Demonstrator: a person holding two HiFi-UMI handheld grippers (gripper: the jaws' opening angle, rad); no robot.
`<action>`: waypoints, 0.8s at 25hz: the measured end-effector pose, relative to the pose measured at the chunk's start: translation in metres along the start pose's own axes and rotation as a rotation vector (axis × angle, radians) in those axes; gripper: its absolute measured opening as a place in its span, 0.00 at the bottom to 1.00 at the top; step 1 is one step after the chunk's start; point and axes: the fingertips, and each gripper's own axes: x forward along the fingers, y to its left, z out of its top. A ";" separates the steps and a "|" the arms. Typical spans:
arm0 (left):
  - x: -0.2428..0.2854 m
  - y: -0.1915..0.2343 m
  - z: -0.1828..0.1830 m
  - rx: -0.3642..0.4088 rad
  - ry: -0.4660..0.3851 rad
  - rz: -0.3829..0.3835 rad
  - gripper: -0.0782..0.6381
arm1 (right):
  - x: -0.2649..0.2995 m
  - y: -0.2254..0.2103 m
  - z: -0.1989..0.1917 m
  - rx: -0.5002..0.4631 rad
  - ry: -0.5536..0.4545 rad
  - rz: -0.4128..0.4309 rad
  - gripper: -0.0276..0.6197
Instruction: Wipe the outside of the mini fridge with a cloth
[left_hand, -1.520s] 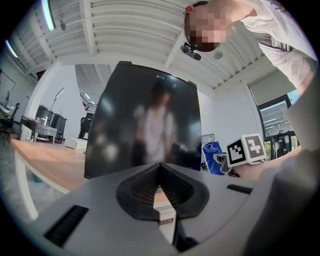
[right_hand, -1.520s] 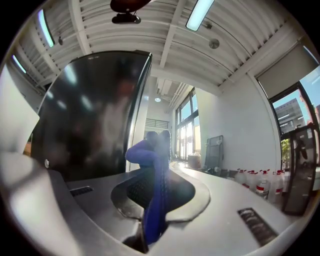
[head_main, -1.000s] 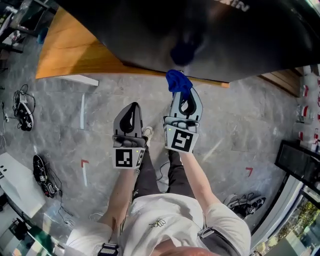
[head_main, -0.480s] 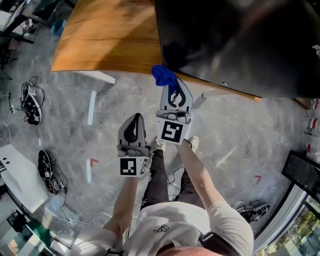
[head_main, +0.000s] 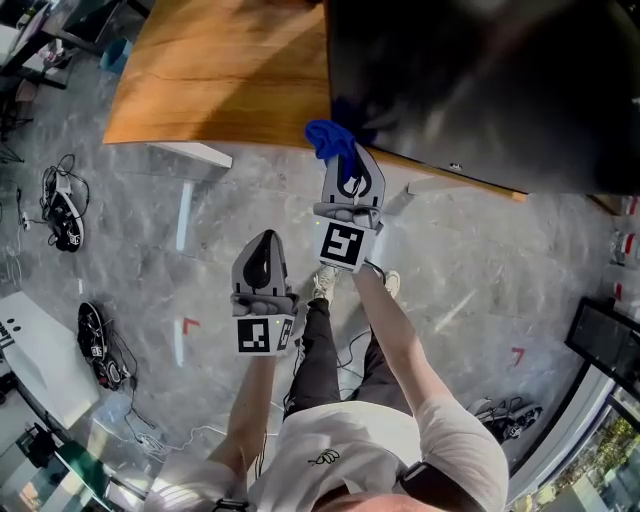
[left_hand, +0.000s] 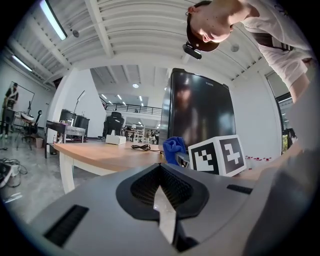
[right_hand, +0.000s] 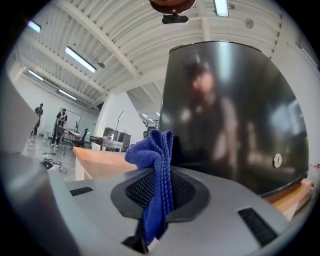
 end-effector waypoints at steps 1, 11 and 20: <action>0.002 -0.004 0.001 0.001 -0.002 -0.006 0.12 | -0.002 -0.004 0.000 0.007 -0.004 -0.005 0.14; 0.027 -0.073 0.011 0.002 -0.025 -0.076 0.12 | -0.040 -0.083 0.003 0.096 -0.002 -0.085 0.14; 0.042 -0.150 0.005 0.006 -0.015 -0.136 0.12 | -0.086 -0.168 -0.019 0.081 0.089 -0.131 0.14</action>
